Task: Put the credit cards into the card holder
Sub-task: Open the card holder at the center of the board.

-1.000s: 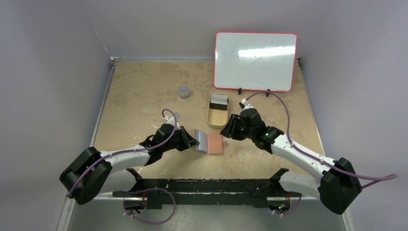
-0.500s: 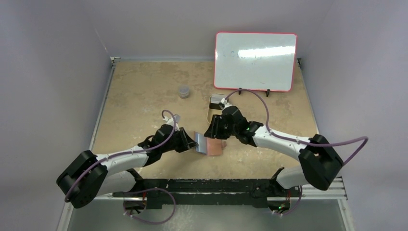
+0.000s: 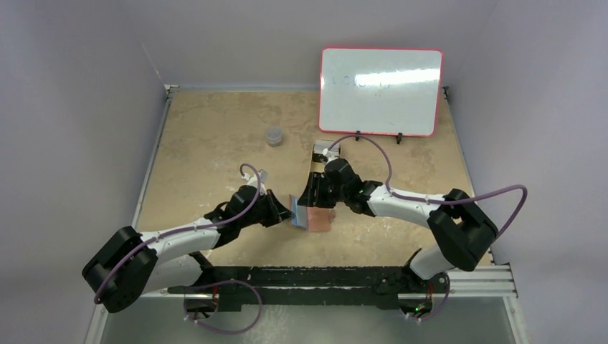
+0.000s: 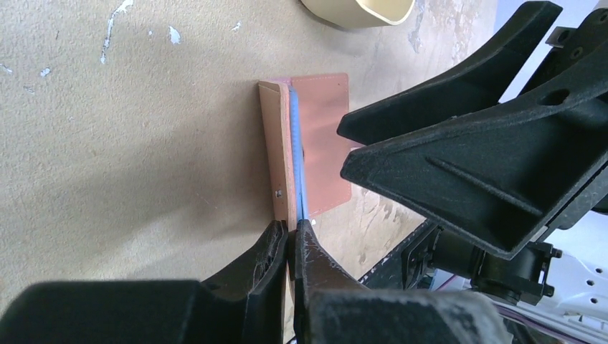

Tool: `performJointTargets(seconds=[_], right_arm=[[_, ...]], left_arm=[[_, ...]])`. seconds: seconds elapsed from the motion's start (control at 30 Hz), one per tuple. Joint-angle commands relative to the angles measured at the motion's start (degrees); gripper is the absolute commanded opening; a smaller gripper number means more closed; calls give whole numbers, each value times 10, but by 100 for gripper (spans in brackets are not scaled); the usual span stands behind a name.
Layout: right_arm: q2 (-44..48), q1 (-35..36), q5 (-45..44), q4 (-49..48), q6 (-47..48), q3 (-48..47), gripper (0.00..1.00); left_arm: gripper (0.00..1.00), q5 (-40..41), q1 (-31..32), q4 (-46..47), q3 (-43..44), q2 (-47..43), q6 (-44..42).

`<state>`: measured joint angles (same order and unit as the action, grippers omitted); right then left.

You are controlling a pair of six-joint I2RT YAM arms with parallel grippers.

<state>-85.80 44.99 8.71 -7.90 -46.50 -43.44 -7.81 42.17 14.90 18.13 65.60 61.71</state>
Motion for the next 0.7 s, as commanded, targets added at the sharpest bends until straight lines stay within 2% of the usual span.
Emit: performJointTargets(seconds=[0.0,0.2,0.67], right_arm=[[-10,15,15,-32,-6,-18,54],[-34,23,-1,-17,-6,-29,58],[-28,25,-56,39,9,-34,57]], left_arm=[[0,5,3,22,9,-13,-11],[0,5,4,21,11,-17,-12],[0,20,4,-6,13,-21,-23]])
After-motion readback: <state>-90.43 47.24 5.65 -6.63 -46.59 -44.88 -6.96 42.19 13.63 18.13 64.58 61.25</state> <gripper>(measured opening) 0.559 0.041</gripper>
